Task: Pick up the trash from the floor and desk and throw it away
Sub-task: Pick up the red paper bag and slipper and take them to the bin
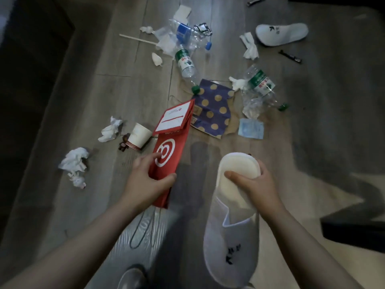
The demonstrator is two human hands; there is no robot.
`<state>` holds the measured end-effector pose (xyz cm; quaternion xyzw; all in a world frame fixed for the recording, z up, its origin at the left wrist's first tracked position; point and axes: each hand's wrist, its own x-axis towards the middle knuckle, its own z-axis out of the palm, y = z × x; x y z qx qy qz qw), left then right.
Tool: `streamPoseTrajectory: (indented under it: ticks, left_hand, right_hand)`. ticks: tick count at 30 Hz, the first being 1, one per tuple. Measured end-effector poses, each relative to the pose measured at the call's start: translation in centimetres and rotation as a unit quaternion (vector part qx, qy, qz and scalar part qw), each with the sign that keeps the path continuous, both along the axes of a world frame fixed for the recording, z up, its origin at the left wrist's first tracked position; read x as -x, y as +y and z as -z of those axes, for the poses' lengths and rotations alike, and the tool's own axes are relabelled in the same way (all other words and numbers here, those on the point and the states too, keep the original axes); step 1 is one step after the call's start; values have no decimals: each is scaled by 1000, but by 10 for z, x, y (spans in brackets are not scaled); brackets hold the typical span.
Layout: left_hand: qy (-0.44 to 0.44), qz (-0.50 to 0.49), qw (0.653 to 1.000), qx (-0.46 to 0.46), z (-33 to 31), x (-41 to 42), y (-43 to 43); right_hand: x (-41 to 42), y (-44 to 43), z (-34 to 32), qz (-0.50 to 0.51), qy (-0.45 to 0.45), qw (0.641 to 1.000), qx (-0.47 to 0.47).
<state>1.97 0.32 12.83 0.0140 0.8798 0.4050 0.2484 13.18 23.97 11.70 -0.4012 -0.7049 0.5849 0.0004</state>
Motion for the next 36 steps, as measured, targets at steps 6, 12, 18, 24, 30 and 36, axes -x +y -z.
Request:
streamPoseTrajectory:
  ticks: [6,12,18,24,30,36]
  left_hand:
    - [-5,33,999,-14,-156,-20,31]
    - [34,104,993,-37,-360,-30,59]
    - [69,141,982,-107,-547,-47,88]
    - [106,150,962,-202,-682,-63,91]
    - [110,254,911,-305,-765,-81,79]
    - [88,370,850,-364,-815,-139,89]
  right_hand:
    - [-31,11,-154,57,-18,998,-5]
    - [-40,27,-359,84,19,995,-43]
    - [-58,31,-555,108,81,983,-122]
    - [-96,13,-714,173,132,959,-182]
    - [-156,-41,-810,280,184,909,-248]
    - [-237,-99,-857,397,193,846,-298]
